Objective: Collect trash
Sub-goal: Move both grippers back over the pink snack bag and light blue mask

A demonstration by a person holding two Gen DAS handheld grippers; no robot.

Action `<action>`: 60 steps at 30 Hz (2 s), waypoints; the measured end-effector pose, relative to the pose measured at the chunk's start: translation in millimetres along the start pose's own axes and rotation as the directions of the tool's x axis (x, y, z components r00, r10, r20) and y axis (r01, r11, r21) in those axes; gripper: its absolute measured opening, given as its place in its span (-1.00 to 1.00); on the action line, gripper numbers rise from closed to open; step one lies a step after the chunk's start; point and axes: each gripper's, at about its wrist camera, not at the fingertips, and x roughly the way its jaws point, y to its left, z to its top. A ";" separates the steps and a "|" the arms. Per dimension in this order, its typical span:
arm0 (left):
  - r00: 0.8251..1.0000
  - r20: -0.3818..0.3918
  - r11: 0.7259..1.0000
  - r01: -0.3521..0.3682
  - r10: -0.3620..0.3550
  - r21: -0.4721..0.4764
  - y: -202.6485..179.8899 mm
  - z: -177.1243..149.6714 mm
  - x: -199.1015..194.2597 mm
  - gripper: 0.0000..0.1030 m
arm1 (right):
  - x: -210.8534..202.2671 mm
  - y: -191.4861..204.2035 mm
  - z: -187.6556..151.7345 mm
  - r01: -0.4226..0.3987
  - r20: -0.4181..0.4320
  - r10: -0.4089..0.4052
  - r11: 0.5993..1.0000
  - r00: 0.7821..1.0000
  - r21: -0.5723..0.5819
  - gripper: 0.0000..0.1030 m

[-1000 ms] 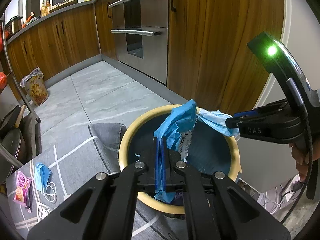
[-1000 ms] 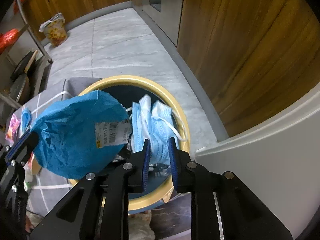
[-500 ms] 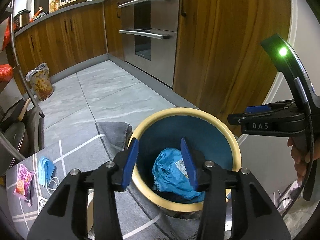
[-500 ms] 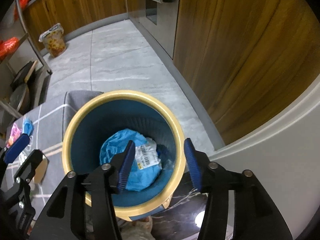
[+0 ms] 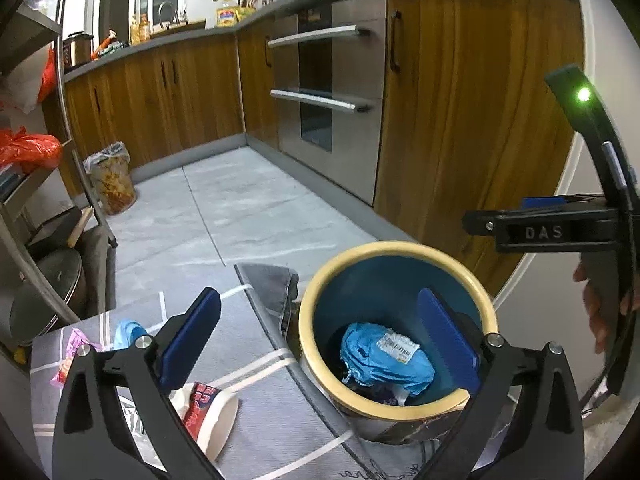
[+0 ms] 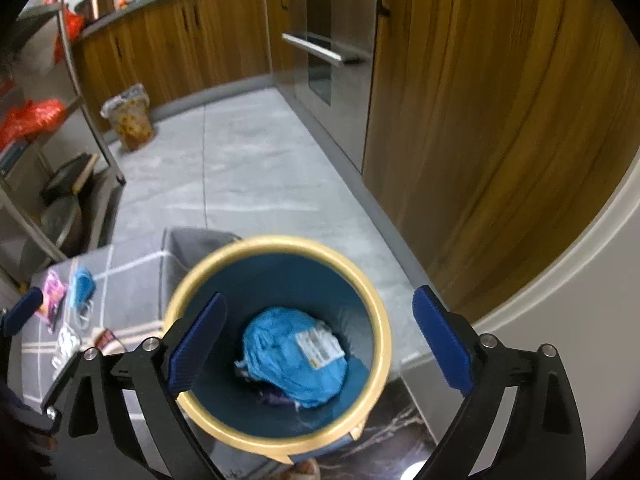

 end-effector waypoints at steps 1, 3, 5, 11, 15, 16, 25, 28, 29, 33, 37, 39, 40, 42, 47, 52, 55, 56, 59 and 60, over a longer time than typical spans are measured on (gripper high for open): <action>1.000 0.015 1.000 -0.011 0.011 0.000 2.5 0.2 -5.1 0.89 | -3.9 3.2 1.5 0.002 0.023 -0.002 1.000 1.000 -0.004 0.85; 0.999 0.030 1.000 -0.022 0.022 0.002 7.7 0.2 -12.1 0.89 | -8.9 9.2 3.7 0.000 0.051 0.000 1.000 0.999 -0.012 0.87; 0.999 0.037 1.000 -0.013 0.013 -0.002 13.2 0.8 -18.8 0.89 | -14.3 17.6 5.2 -0.013 0.074 0.014 1.000 0.997 -0.021 0.88; 0.995 0.058 0.997 -0.082 0.083 -0.014 38.4 -3.4 -40.6 0.89 | -25.1 50.8 9.1 -0.052 0.120 0.060 0.996 0.991 -0.074 0.88; 0.990 0.060 0.992 -0.123 0.125 -0.037 63.8 -7.3 -57.8 0.89 | -28.1 72.8 11.2 -0.093 0.127 0.102 0.993 0.987 -0.077 0.89; 0.989 0.065 0.991 -0.130 0.132 -0.045 70.4 -7.9 -62.4 0.89 | -29.9 77.6 10.9 -0.103 0.130 0.113 0.992 0.985 -0.079 0.89; 0.962 0.047 0.953 -0.259 0.269 -0.160 151.4 -29.6 -108.1 0.89 | -40.5 151.1 5.4 -0.209 0.116 0.226 0.967 0.967 -0.144 0.90; 0.949 0.014 0.924 -0.305 0.316 -0.231 183.1 -42.3 -122.0 0.89 | -39.9 179.3 2.9 -0.243 0.104 0.260 0.958 0.960 -0.153 0.90; 0.945 0.010 0.917 -0.314 0.326 -0.245 190.4 -45.8 -126.3 0.89 | -37.7 189.7 1.9 -0.256 0.096 0.273 0.954 0.957 -0.156 0.90; 0.927 -0.006 0.893 -0.363 0.375 -0.265 219.0 -59.8 -140.9 0.89 | -26.5 226.3 -2.4 -0.268 0.062 0.286 0.941 0.956 -0.205 0.90; 0.904 -0.045 0.856 -0.417 0.425 -0.304 252.8 -70.9 -142.7 0.89 | -7.6 250.7 -7.1 -0.261 0.019 0.274 0.932 0.961 -0.252 0.90; 0.889 -0.084 0.825 -0.449 0.449 -0.344 272.9 -76.9 -138.2 0.89 | 6.8 260.0 -8.1 -0.272 -0.015 0.277 0.933 0.961 -0.234 0.90; 0.886 -0.098 0.812 -0.456 0.454 -0.363 281.4 -79.8 -136.6 0.89 | 15.3 265.1 -8.8 -0.275 -0.032 0.275 0.935 0.961 -0.225 0.90; 0.876 -0.134 0.784 -0.476 0.464 -0.399 301.1 -86.4 -130.2 0.89 | 27.6 275.3 -10.6 -0.265 -0.051 0.261 0.935 0.964 -0.234 0.90; 0.856 -0.172 0.748 -0.511 0.487 -0.425 321.6 -91.5 -115.1 0.89 | 50.8 297.4 -19.3 -0.229 -0.073 0.217 0.919 0.973 -0.322 0.90; 0.857 -0.181 0.759 -0.513 0.483 -0.400 322.9 -90.8 -95.4 0.89 | 69.2 306.4 -19.0 -0.310 -0.115 0.288 0.905 0.951 -0.292 0.90; 0.856 -0.190 0.771 -0.516 0.481 -0.374 322.8 -88.9 -85.1 0.89 | 79.7 311.6 -17.4 -0.345 -0.138 0.319 0.899 0.938 -0.270 0.87; 0.857 -0.194 0.775 -0.515 0.478 -0.366 323.2 -88.9 -81.1 0.89 | 82.0 313.7 -17.5 -0.347 -0.142 0.319 0.898 0.937 -0.271 0.86; 0.860 -0.204 0.786 -0.510 0.467 -0.350 325.6 -89.1 -72.7 0.89 | 92.3 323.3 -18.3 -0.354 -0.162 0.319 0.889 0.934 -0.289 0.85; 0.860 -0.206 0.786 -0.510 0.466 -0.351 327.5 -89.8 -70.6 0.89 | 94.6 325.2 -18.4 -0.356 -0.167 0.319 0.888 0.933 -0.293 0.84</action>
